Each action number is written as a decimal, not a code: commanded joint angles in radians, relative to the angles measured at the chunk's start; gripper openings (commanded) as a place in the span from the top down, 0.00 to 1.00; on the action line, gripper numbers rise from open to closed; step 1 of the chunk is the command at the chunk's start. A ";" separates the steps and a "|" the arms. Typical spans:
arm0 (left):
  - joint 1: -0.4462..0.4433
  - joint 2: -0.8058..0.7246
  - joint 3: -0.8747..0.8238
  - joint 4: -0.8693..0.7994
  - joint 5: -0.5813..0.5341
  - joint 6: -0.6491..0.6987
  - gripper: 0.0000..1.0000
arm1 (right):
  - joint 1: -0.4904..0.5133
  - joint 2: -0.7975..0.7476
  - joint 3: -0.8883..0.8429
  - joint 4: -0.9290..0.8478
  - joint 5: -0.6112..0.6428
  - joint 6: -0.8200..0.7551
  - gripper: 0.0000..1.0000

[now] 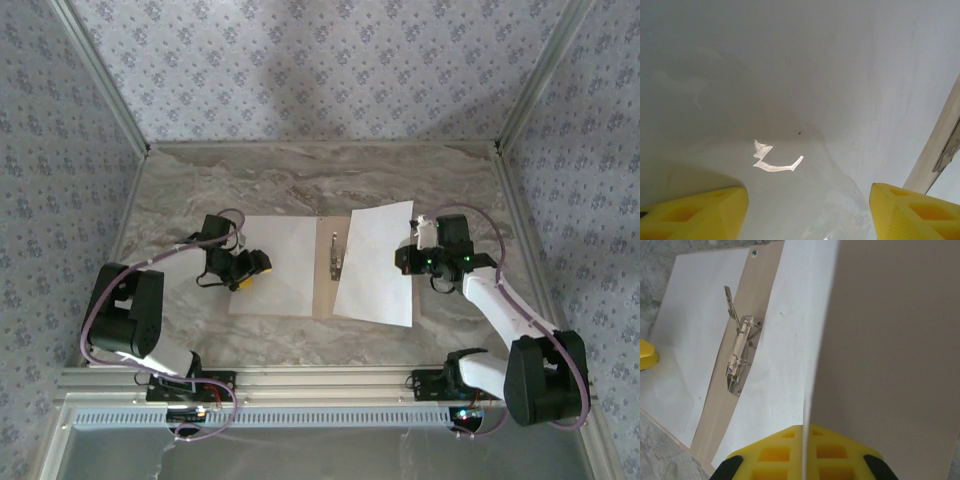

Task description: Put the files into the folder

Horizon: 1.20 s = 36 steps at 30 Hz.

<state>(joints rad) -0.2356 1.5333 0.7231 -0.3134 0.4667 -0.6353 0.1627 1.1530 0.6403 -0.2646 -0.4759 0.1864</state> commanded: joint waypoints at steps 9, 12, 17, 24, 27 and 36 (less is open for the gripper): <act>0.002 0.064 -0.045 -0.071 -0.060 0.022 0.31 | 0.015 0.001 -0.034 0.079 -0.034 0.020 1.00; 0.002 0.066 -0.046 -0.070 -0.059 0.022 0.31 | 0.015 0.031 -0.029 0.088 -0.033 0.009 1.00; 0.002 0.070 -0.034 -0.086 -0.071 0.035 0.32 | 0.005 0.101 0.020 0.044 -0.058 -0.007 1.00; 0.024 0.109 -0.004 -0.114 -0.089 0.077 0.32 | -0.021 0.181 0.071 0.014 -0.144 -0.005 1.00; 0.030 0.138 0.023 -0.132 -0.089 0.094 0.32 | -0.026 0.213 0.084 0.013 -0.166 -0.013 1.00; 0.057 0.184 0.073 -0.167 -0.102 0.127 0.32 | -0.043 0.287 0.123 0.014 -0.190 -0.020 1.00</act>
<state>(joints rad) -0.1982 1.6333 0.8314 -0.4332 0.5117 -0.5606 0.1280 1.4242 0.7254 -0.2295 -0.6346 0.1894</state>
